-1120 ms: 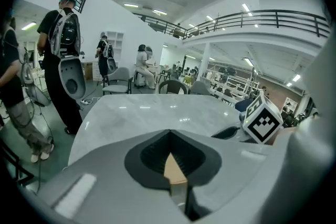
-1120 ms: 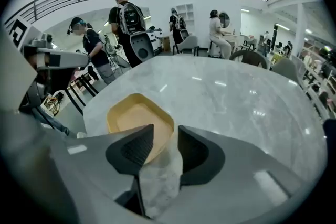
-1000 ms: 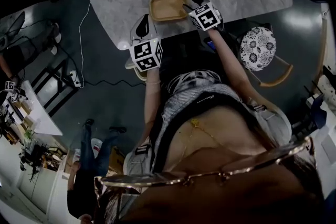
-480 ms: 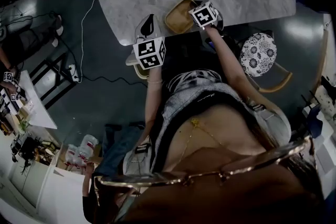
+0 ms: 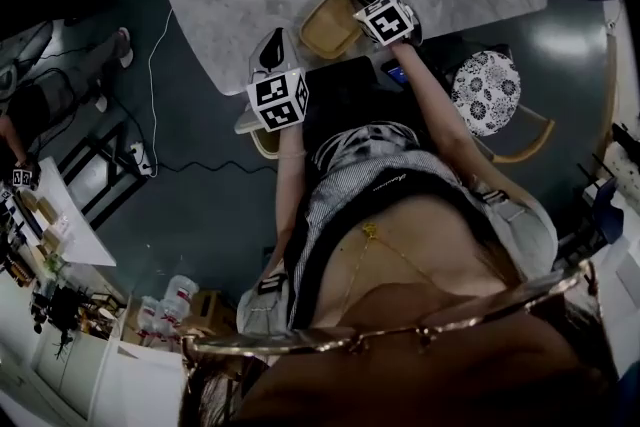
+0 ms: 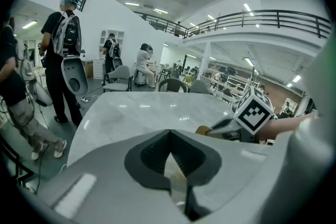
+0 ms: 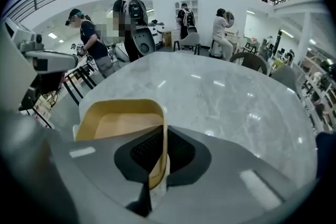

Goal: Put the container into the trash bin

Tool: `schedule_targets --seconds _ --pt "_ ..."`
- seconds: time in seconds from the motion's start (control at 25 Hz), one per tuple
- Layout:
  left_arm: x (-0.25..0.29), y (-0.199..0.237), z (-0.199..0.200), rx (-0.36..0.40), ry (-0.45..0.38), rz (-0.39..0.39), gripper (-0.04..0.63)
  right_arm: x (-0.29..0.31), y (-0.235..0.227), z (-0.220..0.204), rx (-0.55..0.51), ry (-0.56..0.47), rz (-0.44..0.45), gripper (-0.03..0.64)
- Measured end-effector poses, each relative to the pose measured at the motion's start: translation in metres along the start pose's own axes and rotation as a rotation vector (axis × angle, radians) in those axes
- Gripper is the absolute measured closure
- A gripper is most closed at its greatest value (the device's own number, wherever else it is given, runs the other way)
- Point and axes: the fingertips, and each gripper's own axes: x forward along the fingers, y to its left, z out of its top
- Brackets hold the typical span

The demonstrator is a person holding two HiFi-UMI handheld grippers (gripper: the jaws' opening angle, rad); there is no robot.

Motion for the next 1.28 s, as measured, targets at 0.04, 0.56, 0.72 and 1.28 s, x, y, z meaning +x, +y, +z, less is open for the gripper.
schedule_targets --seconds 0.04,0.56,0.72,1.28 --pt "0.001 -0.003 0.002 0.005 -0.003 -0.005 0.594 -0.007 -0.003 0.006 -0.004 -0.017 0.003 0.589" --pt "-0.012 -0.033 0.046 0.064 -0.09 -0.052 0.594 -0.097 -0.007 0.065 0.002 -0.202 0.032 0.588" --pt "-0.021 -0.04 0.066 0.079 -0.131 -0.053 0.594 -0.121 -0.008 0.077 0.011 -0.262 0.036 0.588" --pt "-0.04 -0.054 0.102 0.091 -0.226 -0.054 0.595 -0.164 -0.025 0.084 0.039 -0.352 0.014 0.588"
